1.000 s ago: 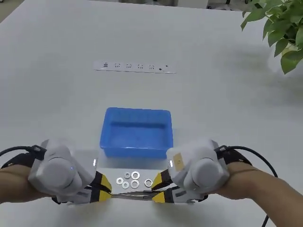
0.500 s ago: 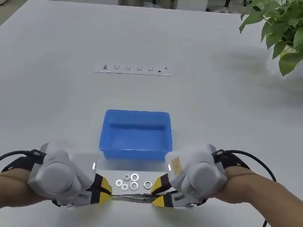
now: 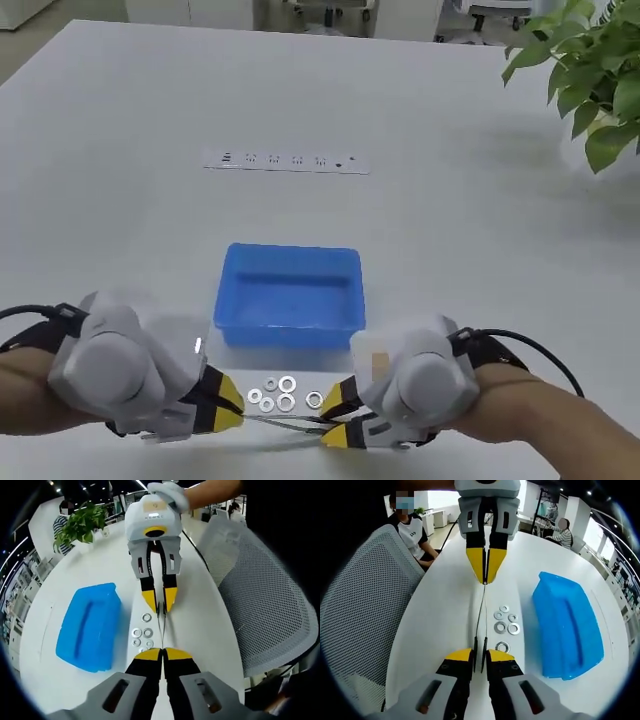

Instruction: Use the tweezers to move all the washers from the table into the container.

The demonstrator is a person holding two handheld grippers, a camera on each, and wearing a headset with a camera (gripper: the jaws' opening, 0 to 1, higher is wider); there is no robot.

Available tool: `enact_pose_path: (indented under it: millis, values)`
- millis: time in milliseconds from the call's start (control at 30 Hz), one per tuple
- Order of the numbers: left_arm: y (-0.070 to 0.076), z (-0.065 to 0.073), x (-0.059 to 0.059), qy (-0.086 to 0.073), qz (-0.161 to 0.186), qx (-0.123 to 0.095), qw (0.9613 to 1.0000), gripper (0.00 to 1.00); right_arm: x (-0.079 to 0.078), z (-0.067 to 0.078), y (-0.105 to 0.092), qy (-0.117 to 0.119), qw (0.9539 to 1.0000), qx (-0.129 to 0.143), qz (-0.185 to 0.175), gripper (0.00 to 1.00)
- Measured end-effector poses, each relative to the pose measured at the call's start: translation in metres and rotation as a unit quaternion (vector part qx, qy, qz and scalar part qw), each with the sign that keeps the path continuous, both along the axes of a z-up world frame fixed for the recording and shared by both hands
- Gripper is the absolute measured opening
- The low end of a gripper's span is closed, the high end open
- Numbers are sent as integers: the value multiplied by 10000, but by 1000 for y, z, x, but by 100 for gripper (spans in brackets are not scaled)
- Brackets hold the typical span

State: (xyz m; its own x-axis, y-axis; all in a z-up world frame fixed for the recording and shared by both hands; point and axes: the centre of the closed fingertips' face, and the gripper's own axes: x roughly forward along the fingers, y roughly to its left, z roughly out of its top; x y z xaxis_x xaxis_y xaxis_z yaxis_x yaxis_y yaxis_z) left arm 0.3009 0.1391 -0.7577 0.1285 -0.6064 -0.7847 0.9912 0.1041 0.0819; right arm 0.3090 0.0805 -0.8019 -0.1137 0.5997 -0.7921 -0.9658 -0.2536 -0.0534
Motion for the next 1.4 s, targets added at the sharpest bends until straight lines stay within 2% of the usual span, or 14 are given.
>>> enact_pose_path:
  millis: [167,367,833,1200,1400]
  values:
    - [-4,16,1,-95,31,-56,9999,5,-1,3,5,18,9999,89,-73,13]
    - [-8,29,1,-164,9,-100,9998,5,-2,5,11,34,9998,157,-123,13]
    - [-33,67,0,-245,-112,-549,9981,5,-7,16,24,180,9983,462,-320,12]
    - [-46,73,-1,-279,-206,-694,9970,5,-11,19,31,236,9972,609,-378,12]
    - [-50,72,-1,-228,-202,-775,9965,5,-12,18,28,235,9971,607,-387,12]
